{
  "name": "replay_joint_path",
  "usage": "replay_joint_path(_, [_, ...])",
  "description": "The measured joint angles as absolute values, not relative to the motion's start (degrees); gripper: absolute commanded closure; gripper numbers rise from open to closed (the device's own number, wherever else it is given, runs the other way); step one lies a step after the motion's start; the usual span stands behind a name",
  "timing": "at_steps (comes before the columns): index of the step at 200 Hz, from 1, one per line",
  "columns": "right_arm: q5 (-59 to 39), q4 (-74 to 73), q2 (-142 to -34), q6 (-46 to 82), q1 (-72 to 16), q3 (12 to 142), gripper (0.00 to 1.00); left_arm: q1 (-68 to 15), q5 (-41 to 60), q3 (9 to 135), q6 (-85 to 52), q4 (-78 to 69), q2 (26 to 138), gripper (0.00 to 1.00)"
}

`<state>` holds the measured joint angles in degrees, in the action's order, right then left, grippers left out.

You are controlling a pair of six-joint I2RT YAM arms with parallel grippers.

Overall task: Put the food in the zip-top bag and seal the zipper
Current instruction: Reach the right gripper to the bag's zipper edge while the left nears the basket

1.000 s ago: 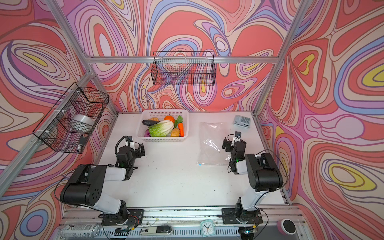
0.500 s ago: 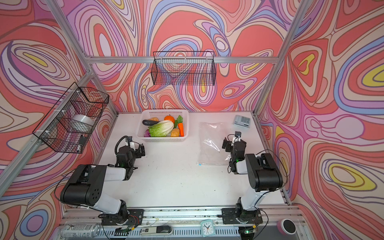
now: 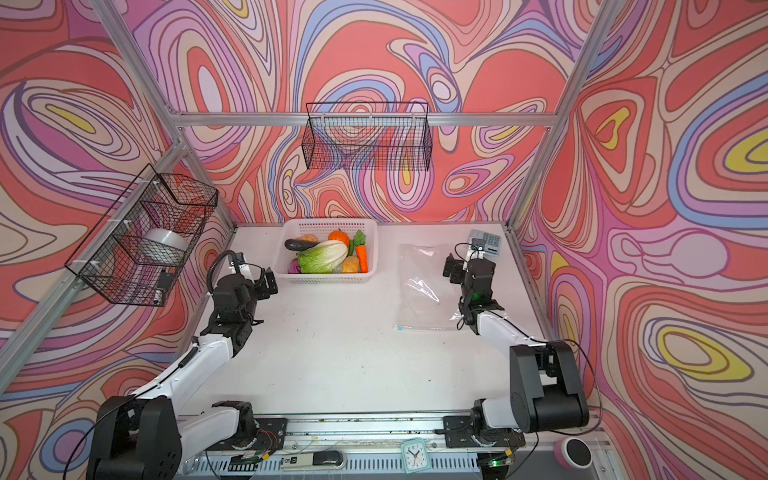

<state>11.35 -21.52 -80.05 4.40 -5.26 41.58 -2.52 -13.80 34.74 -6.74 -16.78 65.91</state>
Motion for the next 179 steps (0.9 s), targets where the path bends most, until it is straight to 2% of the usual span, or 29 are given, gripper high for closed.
replay_joint_path(34, [12.6, -1.4, -79.4, 6.6, -11.9, 50.6, 0.07, -2.5, -11.7, 48.8, -17.4, 1.3, 69.9, 0.00])
replay_joint_path(63, [12.1, 16.8, -79.7, 8.3, -17.9, 56.3, 0.11, -2.7, -4.1, 56.0, -23.0, 10.6, 72.4, 0.00])
replay_joint_path(86, [11.0, 30.1, -81.6, 9.2, -23.9, 60.2, 0.16, -5.4, 0.5, 56.0, -25.7, 13.0, 72.2, 0.00])
replay_joint_path(109, [9.8, 42.1, -84.6, 9.6, -30.2, 63.6, 0.20, -12.0, 2.8, 55.8, -29.2, 12.6, 71.8, 0.00])
replay_joint_path(126, [8.8, 48.2, -86.2, 9.5, -33.5, 64.3, 0.27, -17.0, 3.5, 55.7, -31.9, 11.3, 71.8, 0.00])
replay_joint_path(146, [9.0, 53.7, -88.6, 9.0, -34.5, 64.4, 0.27, -19.9, 4.5, 55.7, -34.8, 9.2, 71.8, 0.00])
replay_joint_path(179, [13.0, 56.7, -95.2, 6.9, -34.5, 64.5, 0.25, -20.2, 5.4, 55.7, -37.2, 7.4, 72.0, 0.00])
